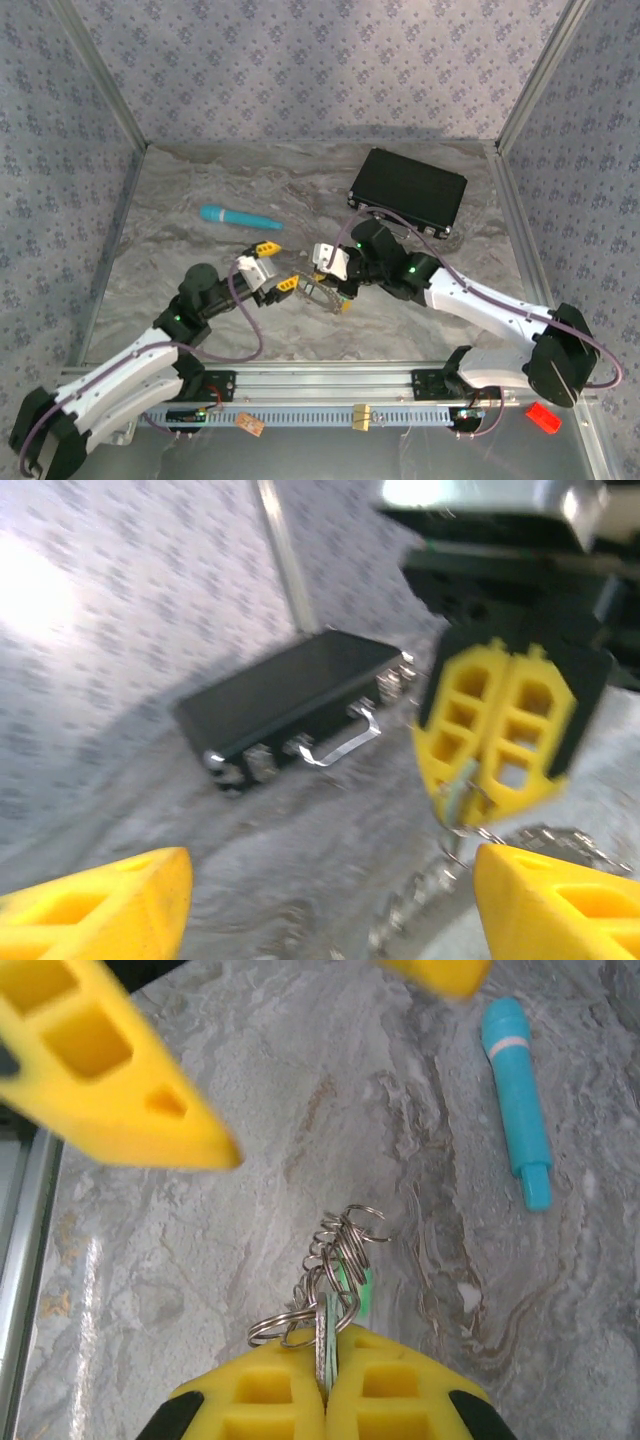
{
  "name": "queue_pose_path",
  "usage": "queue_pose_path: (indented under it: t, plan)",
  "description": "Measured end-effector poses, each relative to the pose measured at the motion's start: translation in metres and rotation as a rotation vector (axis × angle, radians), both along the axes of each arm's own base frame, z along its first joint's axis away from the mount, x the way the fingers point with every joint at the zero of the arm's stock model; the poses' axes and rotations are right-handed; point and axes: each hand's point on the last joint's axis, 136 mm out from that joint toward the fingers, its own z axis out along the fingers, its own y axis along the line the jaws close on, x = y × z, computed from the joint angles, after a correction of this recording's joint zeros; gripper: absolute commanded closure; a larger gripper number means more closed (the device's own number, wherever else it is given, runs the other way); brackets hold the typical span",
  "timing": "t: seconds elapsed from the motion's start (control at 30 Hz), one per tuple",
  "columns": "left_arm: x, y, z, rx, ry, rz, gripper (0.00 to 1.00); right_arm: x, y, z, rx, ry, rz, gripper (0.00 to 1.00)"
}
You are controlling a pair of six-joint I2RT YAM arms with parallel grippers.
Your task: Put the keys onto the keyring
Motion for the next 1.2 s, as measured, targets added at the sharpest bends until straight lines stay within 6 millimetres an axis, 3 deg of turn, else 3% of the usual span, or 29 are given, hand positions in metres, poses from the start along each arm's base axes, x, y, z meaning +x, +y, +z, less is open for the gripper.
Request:
queue_pose_path:
  t: [0.2, 0.27, 0.4, 0.53, 0.7, 0.93, 1.2]
  plan:
    - [0.009, 0.065, 0.054, -0.193, -0.114, 0.319, 0.19, -0.013, 0.042, 0.005, 0.004, 0.003, 0.094, 1.0]
    - [0.012, 0.085, 0.064, -0.24, -0.128, 0.415, 0.19, -0.014, 0.059, 0.005, 0.016, 0.008, 0.118, 1.0]
    - [0.022, 0.11, 0.059, -0.253, -0.1, 0.556, 0.18, -0.008, 0.086, -0.002, 0.023, 0.012, 0.127, 1.0]
    - [0.032, 0.125, 0.046, -0.232, -0.05, 0.656, 0.18, 0.007, 0.089, -0.026, -0.039, 0.016, 0.078, 1.0]
    - [0.043, 0.139, 0.027, -0.22, 0.023, 0.746, 0.17, 0.036, 0.058, -0.059, -0.198, 0.001, -0.035, 1.0]
    - [0.058, 0.152, -0.004, -0.187, 0.145, 0.832, 0.16, 0.062, -0.011, -0.104, -0.506, -0.035, -0.138, 1.0]
    - [0.066, 0.156, -0.021, -0.166, 0.206, 0.866, 0.16, 0.048, -0.088, -0.154, -0.869, -0.093, -0.099, 1.0]
